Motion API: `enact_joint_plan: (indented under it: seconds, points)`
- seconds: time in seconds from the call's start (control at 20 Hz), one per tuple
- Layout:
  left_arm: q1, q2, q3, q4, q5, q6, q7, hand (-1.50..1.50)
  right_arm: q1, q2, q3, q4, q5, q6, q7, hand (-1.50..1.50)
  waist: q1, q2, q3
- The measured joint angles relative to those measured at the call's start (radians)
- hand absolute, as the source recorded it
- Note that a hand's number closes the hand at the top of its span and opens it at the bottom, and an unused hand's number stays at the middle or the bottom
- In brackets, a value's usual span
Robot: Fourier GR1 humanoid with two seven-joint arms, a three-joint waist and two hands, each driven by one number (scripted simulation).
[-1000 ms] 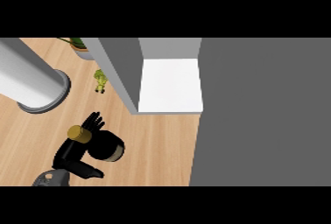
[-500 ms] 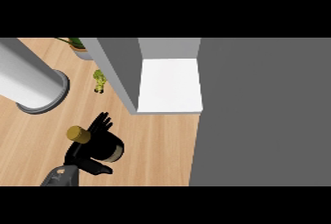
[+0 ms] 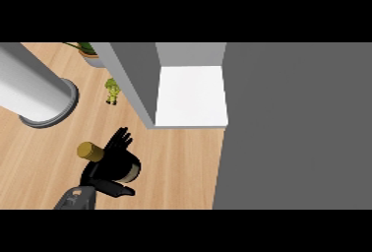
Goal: Pick up the wine, place it into the cabinet and close the cabinet
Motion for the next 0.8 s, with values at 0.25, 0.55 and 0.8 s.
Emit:
enact_joint_plan:
  seconds: [0.25, 0.55, 0.8]
  points:
    - [-0.041, -0.021, 0.013, 0.029, 0.013, 0.030, -0.019, 1.50, 0.020, 0.003, 0.007, 0.000, 0.002, 0.013, -0.008, -1.50, -0.001, 0.000, 0.000]
    - [-0.077, -0.052, 0.025, 0.072, 0.038, 0.021, -0.005, 1.50, 0.038, 0.000, -0.009, 0.001, -0.004, 0.033, -0.017, -1.50, -0.002, 0.001, 0.001]
    - [-0.077, -0.063, 0.011, 0.047, 0.049, -0.014, 0.033, 1.50, 0.031, -0.007, -0.034, 0.002, -0.006, 0.042, -0.010, -1.50, 0.003, -0.001, 0.001]
